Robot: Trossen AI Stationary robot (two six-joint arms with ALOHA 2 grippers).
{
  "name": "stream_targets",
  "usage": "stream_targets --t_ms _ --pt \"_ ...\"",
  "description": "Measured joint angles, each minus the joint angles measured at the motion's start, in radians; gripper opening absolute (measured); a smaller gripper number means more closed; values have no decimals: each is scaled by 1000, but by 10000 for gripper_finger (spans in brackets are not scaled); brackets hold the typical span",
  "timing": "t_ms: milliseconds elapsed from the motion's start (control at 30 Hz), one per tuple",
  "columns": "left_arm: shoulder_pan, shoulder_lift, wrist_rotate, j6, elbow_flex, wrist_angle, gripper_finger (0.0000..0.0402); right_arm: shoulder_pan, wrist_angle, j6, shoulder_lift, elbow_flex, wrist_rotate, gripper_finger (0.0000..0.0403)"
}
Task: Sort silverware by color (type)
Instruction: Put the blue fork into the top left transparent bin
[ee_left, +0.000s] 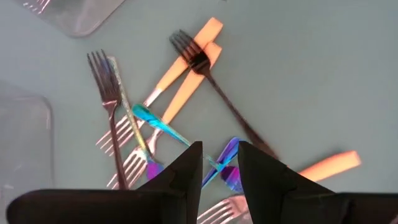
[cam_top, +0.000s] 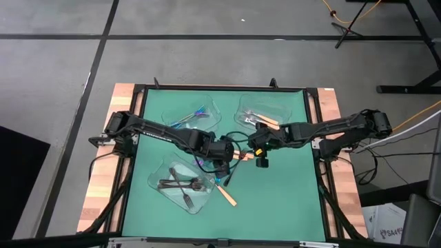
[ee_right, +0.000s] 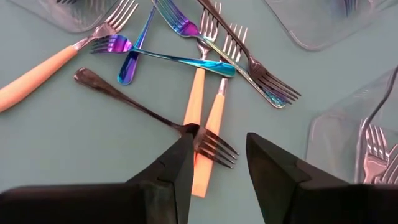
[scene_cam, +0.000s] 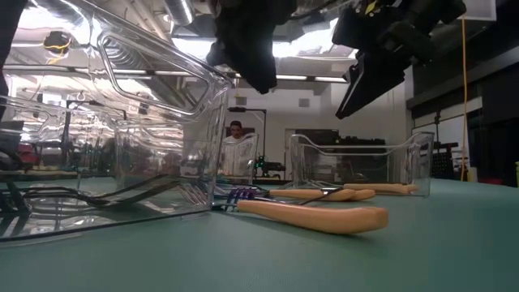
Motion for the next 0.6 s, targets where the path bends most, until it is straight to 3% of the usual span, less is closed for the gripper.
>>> stream_targets --t_ms 100,267,500,600 --pt "0 1 -12 64 0 -4 95 0 0 0 0 0 0 136" --pt "0 1 -20 293 0 -5 95 0 1 0 0 0 0 136" --pt "6 1 4 776 0 -6 95 1 1 0 0 0 0 136" --pt "17 1 79 985 0 -5 95 1 1 0 0 0 0 136"
